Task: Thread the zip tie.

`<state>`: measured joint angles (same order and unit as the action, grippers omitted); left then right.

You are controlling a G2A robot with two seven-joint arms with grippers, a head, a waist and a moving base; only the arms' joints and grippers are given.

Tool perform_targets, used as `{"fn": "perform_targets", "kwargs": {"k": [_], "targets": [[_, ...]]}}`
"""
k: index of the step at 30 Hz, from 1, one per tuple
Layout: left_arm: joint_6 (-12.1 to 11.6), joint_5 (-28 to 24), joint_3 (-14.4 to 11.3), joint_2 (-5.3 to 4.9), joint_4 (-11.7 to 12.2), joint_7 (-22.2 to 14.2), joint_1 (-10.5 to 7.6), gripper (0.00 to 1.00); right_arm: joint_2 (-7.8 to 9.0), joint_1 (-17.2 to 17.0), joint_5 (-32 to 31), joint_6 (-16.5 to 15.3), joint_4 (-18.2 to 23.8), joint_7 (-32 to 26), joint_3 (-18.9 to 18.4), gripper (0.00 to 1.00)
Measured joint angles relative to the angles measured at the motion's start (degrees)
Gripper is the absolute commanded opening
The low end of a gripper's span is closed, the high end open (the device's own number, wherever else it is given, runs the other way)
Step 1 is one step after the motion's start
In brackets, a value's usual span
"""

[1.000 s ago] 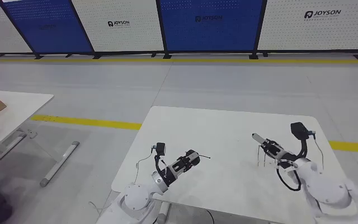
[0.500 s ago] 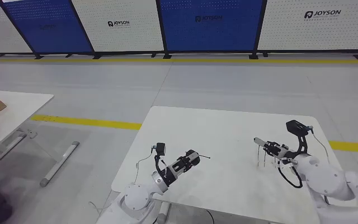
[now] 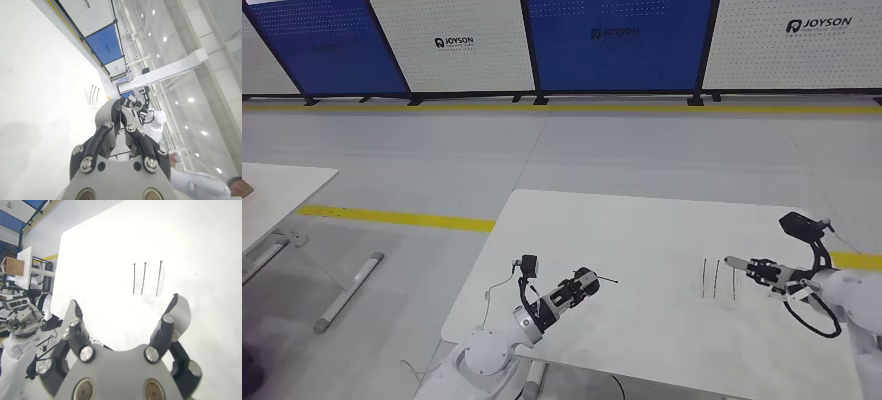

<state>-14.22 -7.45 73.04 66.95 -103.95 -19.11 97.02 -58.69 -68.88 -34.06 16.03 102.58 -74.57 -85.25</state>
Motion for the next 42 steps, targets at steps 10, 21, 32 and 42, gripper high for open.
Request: {"fn": "perform_targets", "kwargs": {"k": [10, 21, 32, 42], "targets": [[0.00, 0.00, 0.00, 0.00, 0.00, 0.00, 0.00, 0.00, -0.47, 7.55, -3.54, 2.30, -7.47, -3.28, 7.43, 1.00], [0.00, 0.00, 0.00, 0.00, 0.00, 0.00, 0.00, 0.00, -0.45, 7.43, -3.56, 2.28, -7.33, -3.31, 7.28, 1.00], [0.00, 0.00, 0.00, 0.00, 0.00, 0.00, 0.00, 0.00, -0.35, 7.50, -2.45, 0.01, -7.70, -2.96, 7.17, 1.00], [0.00, 0.00, 0.00, 0.00, 0.00, 0.00, 0.00, 0.00, 0.71, 17.50, -1.32, -0.56, -16.81, -5.07, 17.87, 1.00]]}}
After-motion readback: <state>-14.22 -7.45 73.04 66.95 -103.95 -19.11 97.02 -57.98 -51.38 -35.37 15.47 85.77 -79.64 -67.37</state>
